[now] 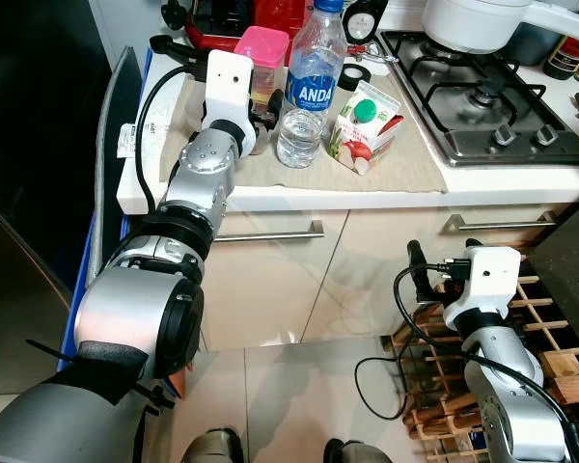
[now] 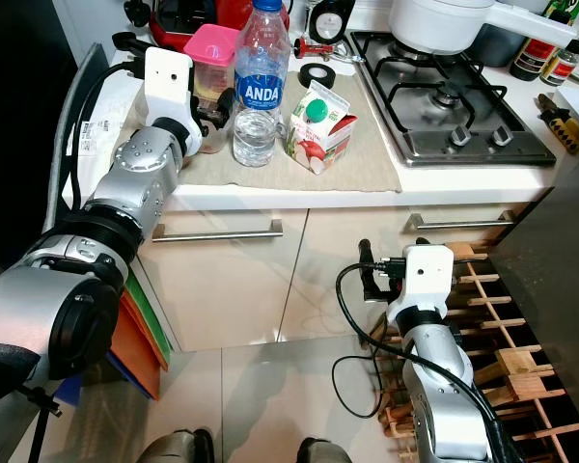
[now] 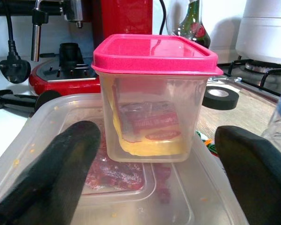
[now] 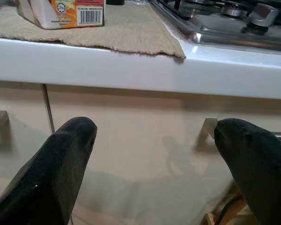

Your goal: Restocking fridge

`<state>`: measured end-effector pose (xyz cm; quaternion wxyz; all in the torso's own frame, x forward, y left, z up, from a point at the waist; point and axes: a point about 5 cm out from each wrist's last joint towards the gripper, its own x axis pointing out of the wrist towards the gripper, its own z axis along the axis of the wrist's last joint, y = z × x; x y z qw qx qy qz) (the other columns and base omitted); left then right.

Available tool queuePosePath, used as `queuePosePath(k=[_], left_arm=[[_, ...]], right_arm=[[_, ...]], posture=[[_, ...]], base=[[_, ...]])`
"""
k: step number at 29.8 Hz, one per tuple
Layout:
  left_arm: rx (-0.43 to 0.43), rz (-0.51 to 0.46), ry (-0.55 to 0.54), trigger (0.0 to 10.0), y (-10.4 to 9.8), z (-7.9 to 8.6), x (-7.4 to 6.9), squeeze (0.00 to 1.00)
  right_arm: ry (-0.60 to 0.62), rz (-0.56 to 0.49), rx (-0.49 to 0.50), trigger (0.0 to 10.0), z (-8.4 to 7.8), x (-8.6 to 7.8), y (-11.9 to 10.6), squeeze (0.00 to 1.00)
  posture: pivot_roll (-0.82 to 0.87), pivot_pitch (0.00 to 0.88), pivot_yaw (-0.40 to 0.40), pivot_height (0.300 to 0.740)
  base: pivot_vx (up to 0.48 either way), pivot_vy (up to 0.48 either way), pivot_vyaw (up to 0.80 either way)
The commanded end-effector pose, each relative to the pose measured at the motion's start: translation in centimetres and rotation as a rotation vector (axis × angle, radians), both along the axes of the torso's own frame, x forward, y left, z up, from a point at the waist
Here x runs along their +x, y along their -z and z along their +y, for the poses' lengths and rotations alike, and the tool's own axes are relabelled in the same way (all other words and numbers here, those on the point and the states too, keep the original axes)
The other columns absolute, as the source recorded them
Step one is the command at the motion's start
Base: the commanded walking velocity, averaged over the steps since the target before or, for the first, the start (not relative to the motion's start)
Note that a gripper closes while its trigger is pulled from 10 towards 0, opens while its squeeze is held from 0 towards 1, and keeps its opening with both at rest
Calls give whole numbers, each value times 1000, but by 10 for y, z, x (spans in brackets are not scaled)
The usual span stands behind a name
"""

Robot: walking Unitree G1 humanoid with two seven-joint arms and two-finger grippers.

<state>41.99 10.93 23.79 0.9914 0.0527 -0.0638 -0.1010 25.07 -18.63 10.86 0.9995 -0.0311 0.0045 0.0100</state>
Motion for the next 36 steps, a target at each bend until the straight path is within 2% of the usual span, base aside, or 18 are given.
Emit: queuePosePath(k=[1, 9, 14, 15, 26, 36], left_arm=[[15, 52, -1, 10000, 7, -6, 0, 0], [-8, 63, -15, 10000, 8, -21, -1, 0], [3, 76, -36, 10000, 10, -20, 0, 0], [0, 84, -43, 0, 11, -19, 0, 0], [-20, 103, -92, 0, 15, -10, 0, 0], [-36, 60, -101, 0, 7, -3, 1, 0]], right_arm=[[0, 8, -12, 10000, -2, 1, 1, 0], [-4, 10, -13, 10000, -2, 1, 0, 0], [-4, 12, -16, 10000, -2, 0, 1, 0], [-4, 13, -16, 10000, -2, 0, 1, 0], [-5, 14, -15, 10000, -1, 0, 0, 0], [-10, 12, -8, 10000, -2, -1, -1, 0]], posture=[[-67, 83, -68, 740], [-75, 86, -70, 740], [-77, 90, -69, 740], [-77, 92, -67, 740], [-75, 97, -69, 740], [-72, 98, -72, 740]], base=[[0, 0, 0], [0, 0, 0], [0, 0, 0], [0, 0, 0], [0, 0, 0], [0, 0, 0]])
